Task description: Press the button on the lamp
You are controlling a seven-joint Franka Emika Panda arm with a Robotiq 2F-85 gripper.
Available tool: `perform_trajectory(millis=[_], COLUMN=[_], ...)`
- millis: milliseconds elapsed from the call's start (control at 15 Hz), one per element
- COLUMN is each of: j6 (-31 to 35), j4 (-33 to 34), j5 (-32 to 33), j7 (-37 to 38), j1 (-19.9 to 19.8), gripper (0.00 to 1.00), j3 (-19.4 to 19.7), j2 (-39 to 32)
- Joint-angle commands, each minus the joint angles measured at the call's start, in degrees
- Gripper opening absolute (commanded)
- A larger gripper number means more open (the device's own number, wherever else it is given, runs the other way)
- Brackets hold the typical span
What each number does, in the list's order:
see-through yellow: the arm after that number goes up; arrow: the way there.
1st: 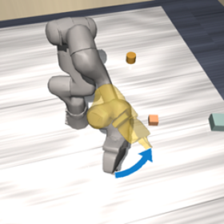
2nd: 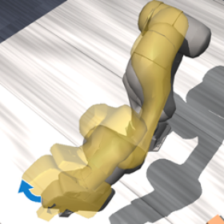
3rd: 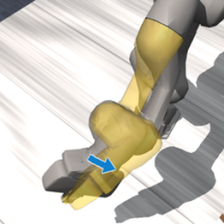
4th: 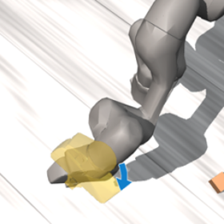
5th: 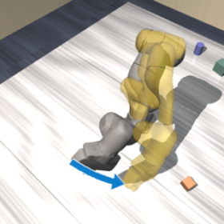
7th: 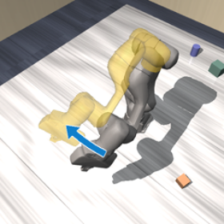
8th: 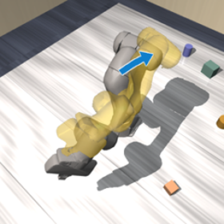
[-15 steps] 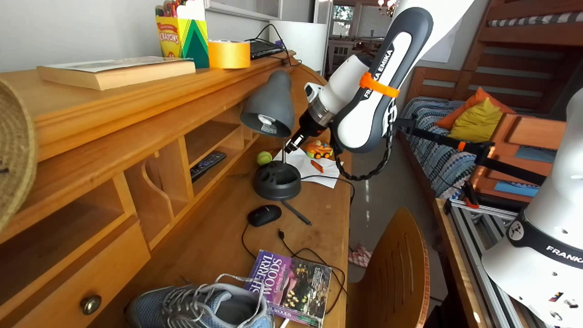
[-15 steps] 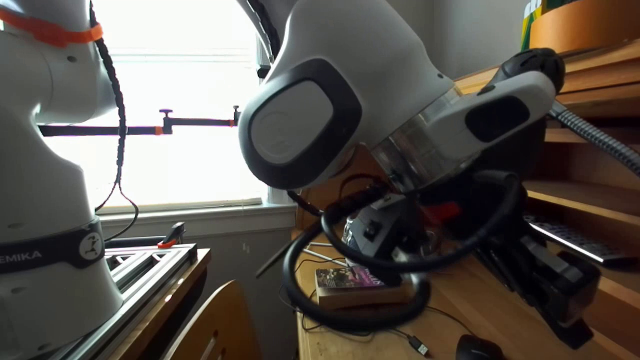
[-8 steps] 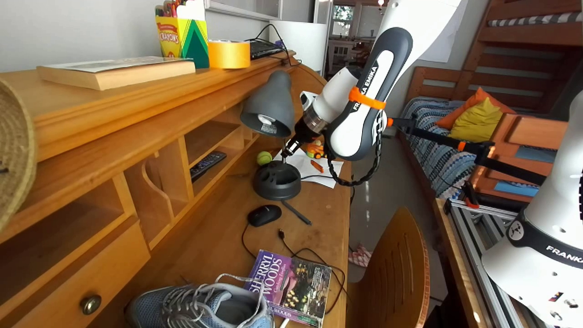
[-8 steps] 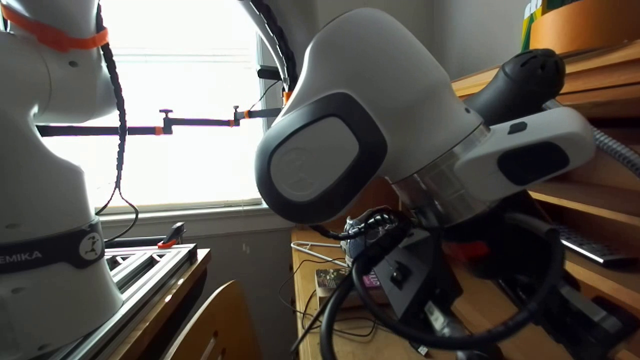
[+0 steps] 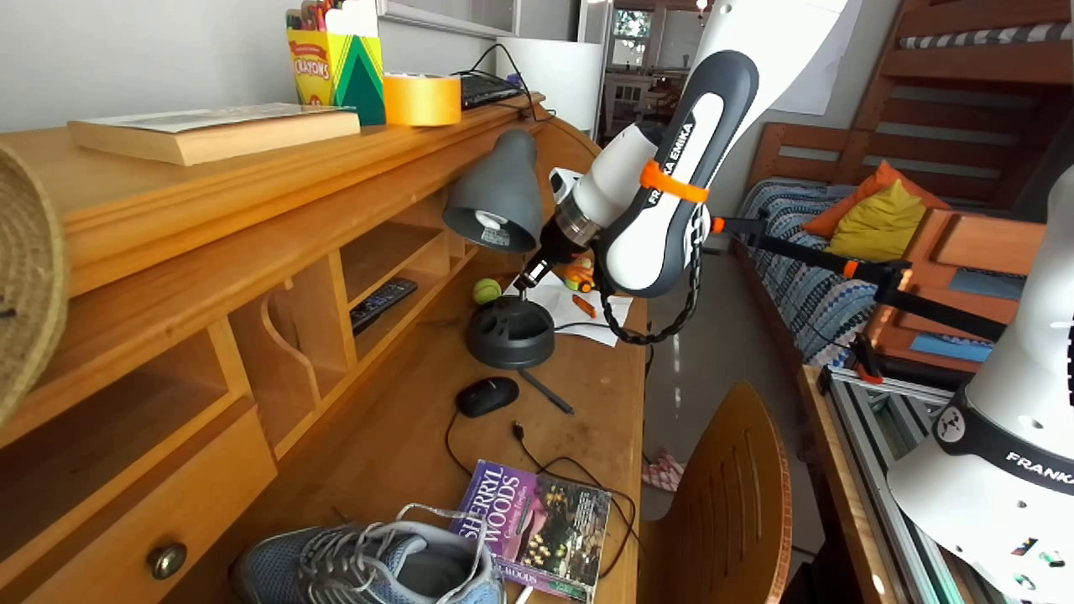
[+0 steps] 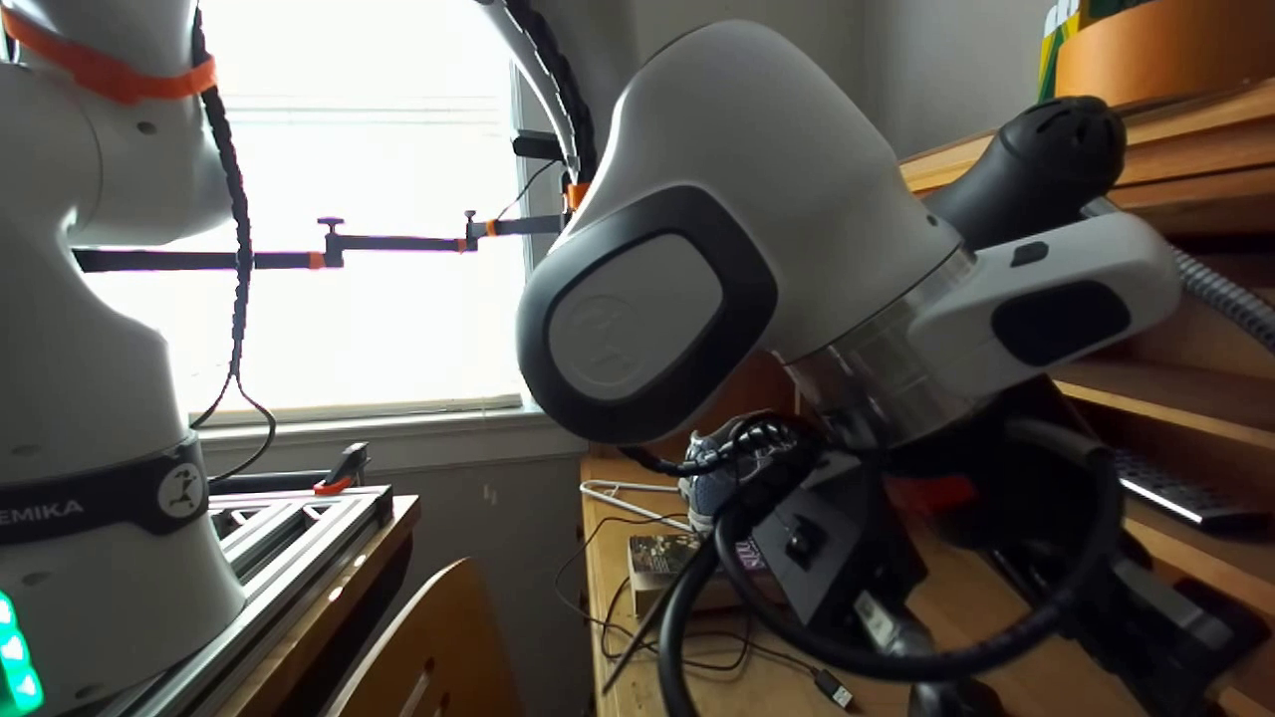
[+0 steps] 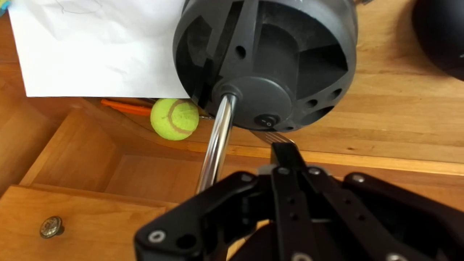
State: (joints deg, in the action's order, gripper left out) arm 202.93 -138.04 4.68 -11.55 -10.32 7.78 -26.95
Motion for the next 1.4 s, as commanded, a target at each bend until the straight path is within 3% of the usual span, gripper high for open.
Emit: perform_trajectory(millis=[0,1333], j6=[2.06,1.91], j4=[1.6,12.16], j5=[-0.16,-1.69], j7=[1.47,2.47], j1=[0.86,2.32], gripper=[0.0,0.0], j3=[0.45,1.35], j2=[-2.9,-12.73])
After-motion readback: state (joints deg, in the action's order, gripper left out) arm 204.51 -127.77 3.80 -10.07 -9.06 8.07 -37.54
